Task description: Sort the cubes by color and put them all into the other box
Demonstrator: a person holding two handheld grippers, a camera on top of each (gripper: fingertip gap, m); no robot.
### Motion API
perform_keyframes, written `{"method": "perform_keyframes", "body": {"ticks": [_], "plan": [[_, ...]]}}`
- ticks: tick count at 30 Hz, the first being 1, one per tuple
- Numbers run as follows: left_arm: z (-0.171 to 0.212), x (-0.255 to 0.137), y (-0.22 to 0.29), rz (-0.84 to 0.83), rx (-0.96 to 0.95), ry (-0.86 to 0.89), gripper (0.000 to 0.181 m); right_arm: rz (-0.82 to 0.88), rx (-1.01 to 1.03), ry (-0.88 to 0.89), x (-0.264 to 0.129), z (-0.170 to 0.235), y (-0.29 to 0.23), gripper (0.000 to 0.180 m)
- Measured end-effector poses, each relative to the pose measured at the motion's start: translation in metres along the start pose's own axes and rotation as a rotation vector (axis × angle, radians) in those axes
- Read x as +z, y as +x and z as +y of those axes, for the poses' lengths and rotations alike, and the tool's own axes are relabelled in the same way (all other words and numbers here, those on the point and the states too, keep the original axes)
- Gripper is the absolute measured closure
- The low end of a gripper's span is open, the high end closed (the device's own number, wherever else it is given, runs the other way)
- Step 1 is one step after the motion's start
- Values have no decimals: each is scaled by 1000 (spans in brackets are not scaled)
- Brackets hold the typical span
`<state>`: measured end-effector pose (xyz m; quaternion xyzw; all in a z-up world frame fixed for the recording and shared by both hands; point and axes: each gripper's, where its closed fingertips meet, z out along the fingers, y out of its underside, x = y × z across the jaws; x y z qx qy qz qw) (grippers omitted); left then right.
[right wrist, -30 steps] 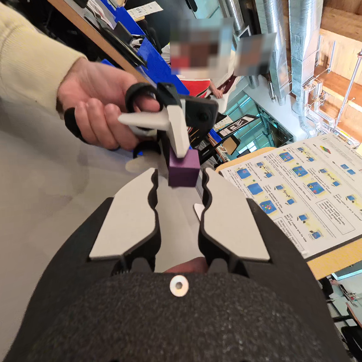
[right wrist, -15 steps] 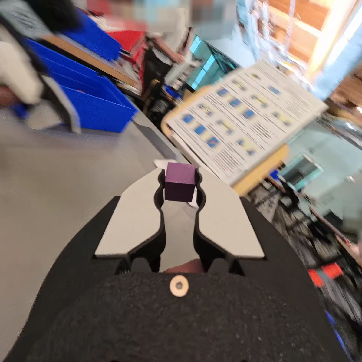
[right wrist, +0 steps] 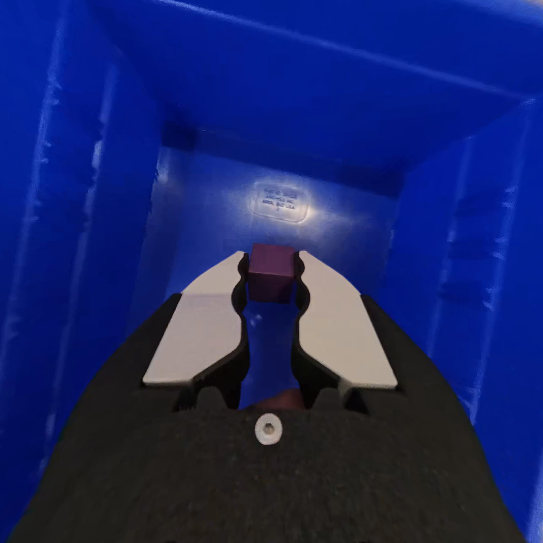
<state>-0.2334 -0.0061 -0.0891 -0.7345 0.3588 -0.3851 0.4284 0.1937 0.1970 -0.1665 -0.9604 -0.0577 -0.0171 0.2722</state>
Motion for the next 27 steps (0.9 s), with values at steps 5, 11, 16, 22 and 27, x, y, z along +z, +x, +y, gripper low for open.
{"method": "perform_keyframes", "body": {"ticks": [5, 11, 16, 22, 27], "plan": [[12, 9, 2, -42, 73, -56, 128, -43, 60, -11, 19, 3, -2, 149], [20, 5, -19, -154, -13, -67, 127, 35, 12, 147, -25, -11, 6, 135], [18, -8, -36, -299, -31, -23, 126, -32, -50, 649, -174, -24, -80, 130], [22, -22, -51, -487, 15, -8, 126, -532, -230, 617, -164, 70, -310, 126], [35, -22, -51, -501, -28, -13, 127, -446, -303, 653, -128, 95, -344, 128]]}}
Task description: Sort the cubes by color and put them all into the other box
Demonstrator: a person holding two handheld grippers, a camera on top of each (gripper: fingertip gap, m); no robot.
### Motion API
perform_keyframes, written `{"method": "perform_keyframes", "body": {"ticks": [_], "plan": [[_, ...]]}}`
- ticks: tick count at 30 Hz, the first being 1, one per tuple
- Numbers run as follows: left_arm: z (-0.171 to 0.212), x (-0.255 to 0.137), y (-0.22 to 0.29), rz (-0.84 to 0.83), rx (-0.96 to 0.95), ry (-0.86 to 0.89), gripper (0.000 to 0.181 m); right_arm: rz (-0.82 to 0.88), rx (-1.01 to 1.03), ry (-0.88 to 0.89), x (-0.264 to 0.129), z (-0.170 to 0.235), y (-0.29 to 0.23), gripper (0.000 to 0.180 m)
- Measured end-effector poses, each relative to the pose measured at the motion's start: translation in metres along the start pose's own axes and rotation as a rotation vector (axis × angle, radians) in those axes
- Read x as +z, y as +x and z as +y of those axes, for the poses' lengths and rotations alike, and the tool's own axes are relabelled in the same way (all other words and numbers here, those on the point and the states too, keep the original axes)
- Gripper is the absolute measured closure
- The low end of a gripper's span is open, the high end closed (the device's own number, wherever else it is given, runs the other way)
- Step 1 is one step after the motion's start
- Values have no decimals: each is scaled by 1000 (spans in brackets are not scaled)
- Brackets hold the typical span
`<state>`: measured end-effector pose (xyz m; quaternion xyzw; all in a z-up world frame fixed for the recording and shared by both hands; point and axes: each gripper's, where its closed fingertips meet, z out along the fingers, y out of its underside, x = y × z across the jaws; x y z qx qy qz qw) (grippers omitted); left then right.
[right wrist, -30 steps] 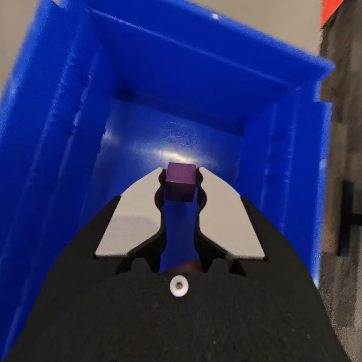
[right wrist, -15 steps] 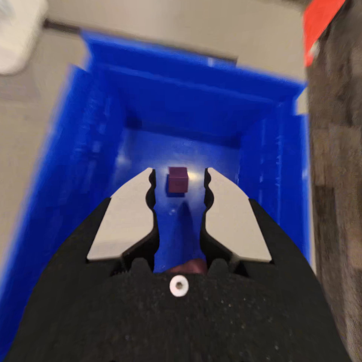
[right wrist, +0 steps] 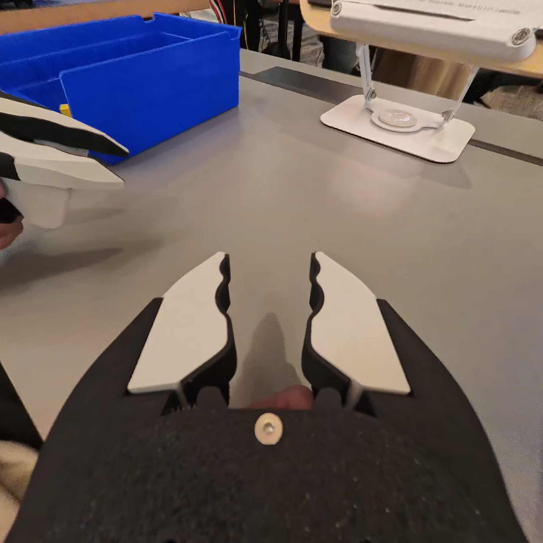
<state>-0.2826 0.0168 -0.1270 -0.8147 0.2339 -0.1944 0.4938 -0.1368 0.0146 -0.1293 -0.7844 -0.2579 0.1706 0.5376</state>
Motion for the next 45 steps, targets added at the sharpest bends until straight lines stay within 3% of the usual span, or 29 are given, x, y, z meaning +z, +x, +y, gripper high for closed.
{"method": "perform_keyframes", "body": {"ticks": [7, 11, 15, 19, 21, 23, 27, 32, 34, 37, 45], "plan": [[8, -4, 10, 54, -19, -45, 127, 23, -5, 21, -11, 1, 9, 130], [-16, -40, 10, 79, -45, -16, 128, -2, 13, 18, -12, 1, 9, 129], [-29, -88, -51, -83, -37, -58, 131, -10, 2, 4, -14, 3, 9, 129], [-18, -109, -133, -146, 72, -385, 124, -28, 14, 9, -14, 2, 11, 130], [-18, -104, -177, -172, 123, -514, 134, -41, 20, 6, -12, 1, 10, 130], [-11, -93, -210, -174, 189, -644, 129, -52, 17, 5, -10, 1, 9, 130], [13, -60, -216, 9, 217, -827, 126, -48, -16, -3, -8, 1, 6, 130], [45, -42, -218, 96, 225, -1000, 127, -56, -13, -13, -7, 4, 5, 131], [51, -41, -222, 101, 224, -1033, 130, -56, -5, -13, -8, 4, 7, 131], [54, -38, -217, 173, 192, -1037, 152, -58, 10, -15, -9, 5, 9, 132], [40, -41, -231, 143, 277, -991, 153, -36, 0, -21, -12, 6, 12, 134]]}}
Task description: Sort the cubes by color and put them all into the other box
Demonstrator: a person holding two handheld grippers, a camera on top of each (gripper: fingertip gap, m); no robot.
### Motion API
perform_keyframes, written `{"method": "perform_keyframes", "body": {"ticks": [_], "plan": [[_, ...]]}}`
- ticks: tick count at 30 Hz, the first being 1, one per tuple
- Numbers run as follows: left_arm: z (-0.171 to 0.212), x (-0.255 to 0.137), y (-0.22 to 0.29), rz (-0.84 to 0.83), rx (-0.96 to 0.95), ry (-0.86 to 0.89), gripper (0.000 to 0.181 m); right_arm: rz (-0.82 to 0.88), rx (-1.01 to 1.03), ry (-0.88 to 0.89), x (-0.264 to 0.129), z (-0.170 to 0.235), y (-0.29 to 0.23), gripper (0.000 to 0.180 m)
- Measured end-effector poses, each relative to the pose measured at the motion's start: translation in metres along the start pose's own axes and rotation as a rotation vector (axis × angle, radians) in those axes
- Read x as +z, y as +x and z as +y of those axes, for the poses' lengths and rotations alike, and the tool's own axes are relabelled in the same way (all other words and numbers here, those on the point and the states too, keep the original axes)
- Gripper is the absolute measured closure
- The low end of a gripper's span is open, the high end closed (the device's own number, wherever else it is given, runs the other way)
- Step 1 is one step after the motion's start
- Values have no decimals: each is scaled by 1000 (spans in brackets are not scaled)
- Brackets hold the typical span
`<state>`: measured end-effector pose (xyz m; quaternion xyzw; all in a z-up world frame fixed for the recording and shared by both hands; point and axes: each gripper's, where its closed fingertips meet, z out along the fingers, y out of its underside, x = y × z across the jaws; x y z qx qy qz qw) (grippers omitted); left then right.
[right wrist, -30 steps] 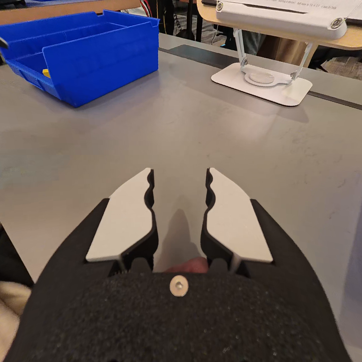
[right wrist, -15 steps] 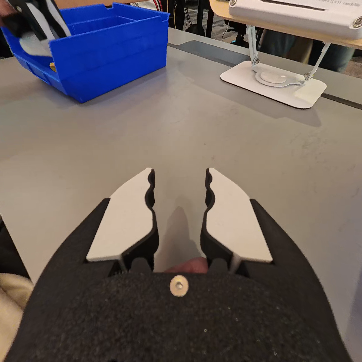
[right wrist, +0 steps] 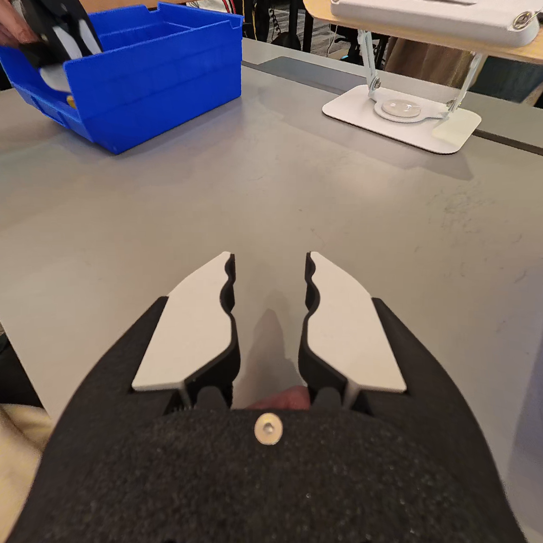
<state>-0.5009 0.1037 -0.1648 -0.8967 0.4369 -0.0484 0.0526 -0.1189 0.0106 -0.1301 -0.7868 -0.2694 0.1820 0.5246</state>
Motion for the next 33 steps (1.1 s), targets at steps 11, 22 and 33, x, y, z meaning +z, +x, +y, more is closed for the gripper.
{"method": "perform_keyframes", "body": {"ticks": [11, 22, 33], "plan": [[-103, -152, 151, 448, -34, 1074, 153, -87, -64, 123, -16, -31, -5, 134], [-143, -83, 316, 1105, 137, 869, 153, -332, -539, 328, -28, -66, -111, 138], [-145, -76, 339, 1213, 141, 822, 156, -408, -487, 326, -35, -64, -112, 157]]}}
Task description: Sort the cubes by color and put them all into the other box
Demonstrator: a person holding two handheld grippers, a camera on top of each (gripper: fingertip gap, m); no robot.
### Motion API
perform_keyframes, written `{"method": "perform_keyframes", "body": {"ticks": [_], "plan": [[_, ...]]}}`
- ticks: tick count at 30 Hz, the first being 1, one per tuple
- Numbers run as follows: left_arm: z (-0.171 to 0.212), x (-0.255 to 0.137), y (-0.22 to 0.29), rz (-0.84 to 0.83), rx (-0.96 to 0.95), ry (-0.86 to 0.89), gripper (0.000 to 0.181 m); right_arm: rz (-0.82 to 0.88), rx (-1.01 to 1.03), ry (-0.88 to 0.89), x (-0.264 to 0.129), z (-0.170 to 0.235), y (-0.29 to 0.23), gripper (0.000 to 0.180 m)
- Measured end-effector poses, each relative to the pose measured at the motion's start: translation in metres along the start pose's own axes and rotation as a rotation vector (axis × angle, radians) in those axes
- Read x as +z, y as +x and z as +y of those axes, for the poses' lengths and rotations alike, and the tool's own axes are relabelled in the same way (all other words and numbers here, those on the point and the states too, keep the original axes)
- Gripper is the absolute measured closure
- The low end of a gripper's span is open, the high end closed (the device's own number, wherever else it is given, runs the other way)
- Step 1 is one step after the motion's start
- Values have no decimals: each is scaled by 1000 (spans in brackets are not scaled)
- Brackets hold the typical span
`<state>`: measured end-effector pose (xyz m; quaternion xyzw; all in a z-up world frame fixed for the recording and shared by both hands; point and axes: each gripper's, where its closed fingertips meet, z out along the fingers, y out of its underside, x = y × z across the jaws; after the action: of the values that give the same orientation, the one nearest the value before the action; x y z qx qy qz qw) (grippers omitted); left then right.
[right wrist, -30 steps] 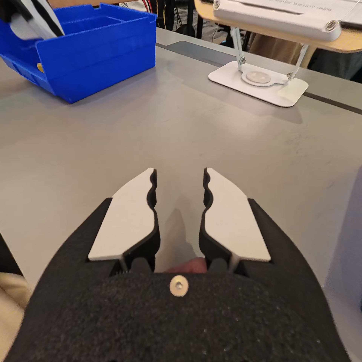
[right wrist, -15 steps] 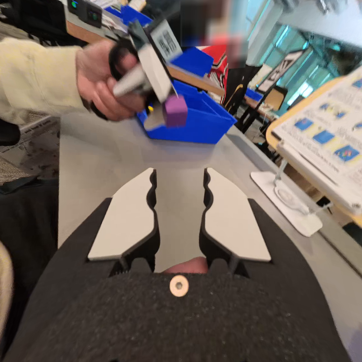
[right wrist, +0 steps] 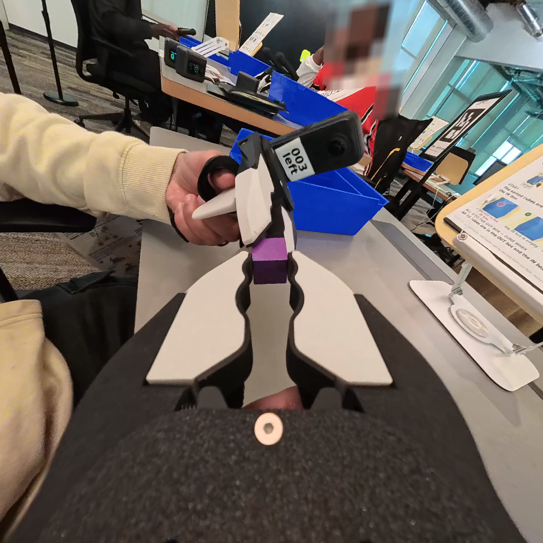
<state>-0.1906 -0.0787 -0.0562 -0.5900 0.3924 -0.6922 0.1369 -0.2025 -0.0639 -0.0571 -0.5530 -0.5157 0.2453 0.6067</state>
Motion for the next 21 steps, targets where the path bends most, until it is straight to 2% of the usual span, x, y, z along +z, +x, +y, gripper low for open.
{"method": "perform_keyframes", "body": {"ticks": [2, 5, 9, 12, 14, 18, 21], "plan": [[-1, 1, -3, -15, -7, 12, 153, 13, 16, -14, -3, 2, 3, 157], [-6, -8, -16, -169, 18, 65, 121, 89, 27, -48, -18, 5, 21, 157], [-19, -56, -40, -596, 160, 208, 119, 317, 54, -167, -72, 17, 75, 157], [-23, -109, -53, -991, 273, 279, 120, 543, 111, -334, -138, 37, 132, 157], [-21, -134, -55, -1166, 311, 307, 123, 628, 210, -475, -185, 60, 165, 157], [-14, -135, -57, -1187, 301, 295, 125, 731, 379, -873, -274, 136, 217, 157], [-10, -130, -61, -1170, 287, 271, 125, 625, 568, -1079, -308, 187, 223, 157]]}}
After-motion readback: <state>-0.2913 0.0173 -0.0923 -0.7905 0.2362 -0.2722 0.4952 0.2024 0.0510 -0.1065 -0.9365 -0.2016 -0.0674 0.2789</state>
